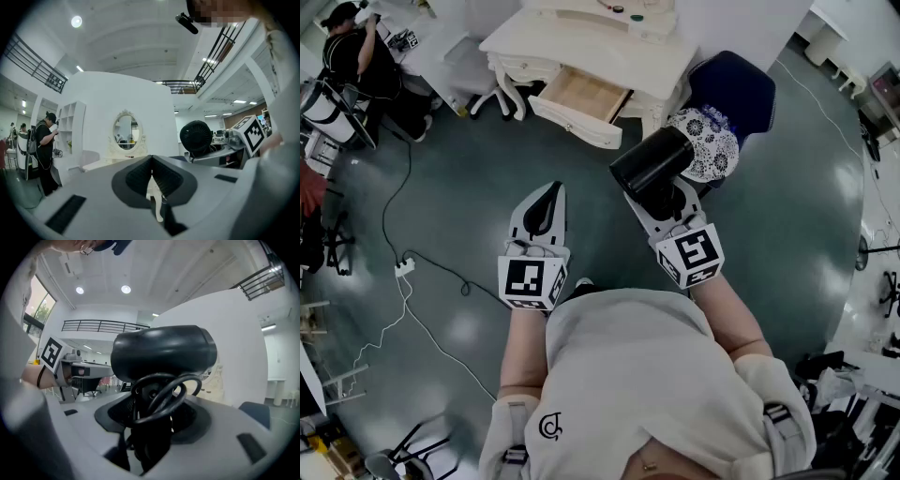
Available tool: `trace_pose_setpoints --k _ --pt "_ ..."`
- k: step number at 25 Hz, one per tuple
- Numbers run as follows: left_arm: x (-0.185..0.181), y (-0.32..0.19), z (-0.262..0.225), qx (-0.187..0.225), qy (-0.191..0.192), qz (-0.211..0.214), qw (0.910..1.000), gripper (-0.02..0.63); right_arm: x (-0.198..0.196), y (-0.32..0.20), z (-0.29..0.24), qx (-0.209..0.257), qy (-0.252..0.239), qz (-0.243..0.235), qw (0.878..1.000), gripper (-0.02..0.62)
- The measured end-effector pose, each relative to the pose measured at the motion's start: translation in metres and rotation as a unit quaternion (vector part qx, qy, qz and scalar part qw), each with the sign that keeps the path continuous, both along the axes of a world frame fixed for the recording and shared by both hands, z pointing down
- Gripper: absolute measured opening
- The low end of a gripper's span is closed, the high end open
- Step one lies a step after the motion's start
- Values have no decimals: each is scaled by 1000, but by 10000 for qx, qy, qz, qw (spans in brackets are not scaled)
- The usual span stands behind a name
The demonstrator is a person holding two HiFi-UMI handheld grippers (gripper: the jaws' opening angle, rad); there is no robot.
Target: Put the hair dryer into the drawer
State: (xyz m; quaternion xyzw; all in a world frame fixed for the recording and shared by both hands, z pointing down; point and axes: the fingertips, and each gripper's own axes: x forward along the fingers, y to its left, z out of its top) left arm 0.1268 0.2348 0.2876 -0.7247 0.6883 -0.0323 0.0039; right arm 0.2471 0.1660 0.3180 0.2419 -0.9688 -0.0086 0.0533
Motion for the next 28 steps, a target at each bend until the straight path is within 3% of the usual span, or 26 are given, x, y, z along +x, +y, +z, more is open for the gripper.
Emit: trace_pose_setpoints --k 21,28 --pt "29 -15 29 -287 72 -81 9995 14 25 -24 25 -236 164 41 9996 235" --pt "-1 -30 45 -376 224 -136 9989 14 0 -46 43 -471 253 125 9985 236"
